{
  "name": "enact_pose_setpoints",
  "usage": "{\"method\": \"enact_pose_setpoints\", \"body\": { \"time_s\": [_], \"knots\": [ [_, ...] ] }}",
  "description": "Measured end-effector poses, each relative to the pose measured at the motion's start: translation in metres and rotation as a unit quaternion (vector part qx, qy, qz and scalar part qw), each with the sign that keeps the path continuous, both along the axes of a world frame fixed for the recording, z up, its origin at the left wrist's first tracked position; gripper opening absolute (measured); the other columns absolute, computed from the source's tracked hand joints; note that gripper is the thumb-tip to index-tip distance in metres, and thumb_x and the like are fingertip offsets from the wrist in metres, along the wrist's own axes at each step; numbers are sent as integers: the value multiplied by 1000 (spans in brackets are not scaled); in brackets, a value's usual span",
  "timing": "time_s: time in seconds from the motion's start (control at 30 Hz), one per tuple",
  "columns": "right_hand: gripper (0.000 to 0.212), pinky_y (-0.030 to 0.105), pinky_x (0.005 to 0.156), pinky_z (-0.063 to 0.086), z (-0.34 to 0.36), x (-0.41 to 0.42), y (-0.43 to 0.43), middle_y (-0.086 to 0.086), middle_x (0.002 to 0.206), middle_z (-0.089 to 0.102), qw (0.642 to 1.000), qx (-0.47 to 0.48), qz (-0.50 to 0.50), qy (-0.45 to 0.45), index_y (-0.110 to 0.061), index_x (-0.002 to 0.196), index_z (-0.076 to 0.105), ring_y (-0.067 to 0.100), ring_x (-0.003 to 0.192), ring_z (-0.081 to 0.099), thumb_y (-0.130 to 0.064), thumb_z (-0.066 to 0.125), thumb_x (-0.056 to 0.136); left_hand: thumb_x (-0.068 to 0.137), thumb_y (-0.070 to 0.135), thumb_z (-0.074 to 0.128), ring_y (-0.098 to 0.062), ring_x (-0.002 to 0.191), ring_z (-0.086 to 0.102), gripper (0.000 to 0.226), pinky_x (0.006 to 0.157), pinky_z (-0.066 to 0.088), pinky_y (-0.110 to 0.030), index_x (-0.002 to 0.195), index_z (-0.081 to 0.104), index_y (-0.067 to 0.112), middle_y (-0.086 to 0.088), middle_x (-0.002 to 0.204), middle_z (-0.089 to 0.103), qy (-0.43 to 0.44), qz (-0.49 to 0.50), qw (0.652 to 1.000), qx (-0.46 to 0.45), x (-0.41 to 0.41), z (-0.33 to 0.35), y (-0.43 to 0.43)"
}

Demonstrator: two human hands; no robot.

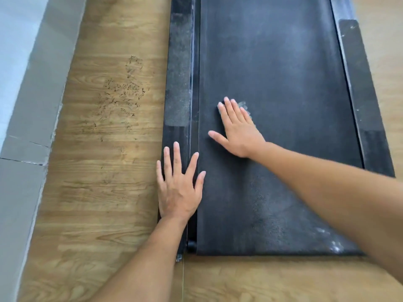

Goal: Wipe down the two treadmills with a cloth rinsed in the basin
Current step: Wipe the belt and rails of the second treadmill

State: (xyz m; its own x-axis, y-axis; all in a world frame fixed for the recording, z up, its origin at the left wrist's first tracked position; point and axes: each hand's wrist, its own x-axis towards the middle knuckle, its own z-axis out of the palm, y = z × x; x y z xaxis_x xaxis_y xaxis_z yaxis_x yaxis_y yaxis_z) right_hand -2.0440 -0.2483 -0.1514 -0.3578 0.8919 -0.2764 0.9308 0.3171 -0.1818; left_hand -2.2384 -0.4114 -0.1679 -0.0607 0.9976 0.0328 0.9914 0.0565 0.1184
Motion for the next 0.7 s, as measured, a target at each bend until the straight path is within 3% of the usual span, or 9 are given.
{"method": "enact_pose_setpoints", "body": {
  "time_s": [0.1, 0.23, 0.33, 0.4, 0.43, 0.53, 0.7],
  "knots": [
    [99, 49, 131, 3, -1, 8, 7, 11, 175, -12, 999, 0, 36, 6, -12, 167, -5, 24, 161, -15, -79, 24, 100, 107, 57, 40, -33, 164, 4, 57, 128, 18, -57, 160, 43, 37, -11, 177, 5, -2, 1, 1000, 11, -4, -1, 0],
    [103, 44, 132, 0, -1, 36, -159, 9, 175, -13, 998, 1, 41, 38, -12, 167, -4, 23, 161, -14, -77, 36, 99, 107, 57, 40, -33, 164, 4, 57, 128, 18, -58, 160, 42, 37, -10, 177, 6, -3, 2, 1000, 11, -1, -2, -1],
    [113, 44, 128, 15, -10, 55, -303, 14, 175, 6, 1000, 21, 17, -6, -6, 166, 17, 30, 160, 17, -70, 67, 87, 106, 57, 41, -34, 163, 7, 56, 127, 19, -59, 159, 44, 37, -11, 177, 8, -9, 2, 1000, 13, -3, -2, -3],
    [116, 42, 127, 18, -17, 60, -331, 13, 175, 11, 999, -14, -12, -30, -7, 164, 24, 29, 158, 26, -58, 84, 78, 106, 57, 42, -35, 163, 8, 55, 127, 20, -60, 158, 45, 40, -11, 177, 9, -16, -1, 1000, 18, -3, -2, -2],
    [112, 42, 128, 15, -18, 61, -321, 12, 175, 10, 1000, -14, -14, -20, -8, 165, 22, 28, 160, 21, -61, 77, 84, 106, 56, 42, -36, 163, 8, 54, 127, 20, -60, 158, 45, 42, -11, 177, 9, -19, -3, 1000, 20, -3, -2, -2],
    [99, 43, 131, 4, -6, 54, -225, 10, 176, -3, 996, 0, -85, 12, -11, 168, 7, 25, 162, -6, -77, 35, 99, 106, 56, 43, -37, 163, 8, 51, 127, 20, -60, 156, 46, 45, -11, 177, 8, -25, -10, 999, 28, -2, -3, -2],
    [100, 48, 131, 2, -2, 50, -60, 8, 176, -7, 986, 31, -165, 12, -13, 167, 2, 23, 162, -12, -81, 24, 98, 107, 57, 40, -36, 163, 6, 51, 127, 19, -60, 156, 45, 46, -10, 177, 7, -20, -9, 999, 25, -2, -4, -1]
  ]
}}
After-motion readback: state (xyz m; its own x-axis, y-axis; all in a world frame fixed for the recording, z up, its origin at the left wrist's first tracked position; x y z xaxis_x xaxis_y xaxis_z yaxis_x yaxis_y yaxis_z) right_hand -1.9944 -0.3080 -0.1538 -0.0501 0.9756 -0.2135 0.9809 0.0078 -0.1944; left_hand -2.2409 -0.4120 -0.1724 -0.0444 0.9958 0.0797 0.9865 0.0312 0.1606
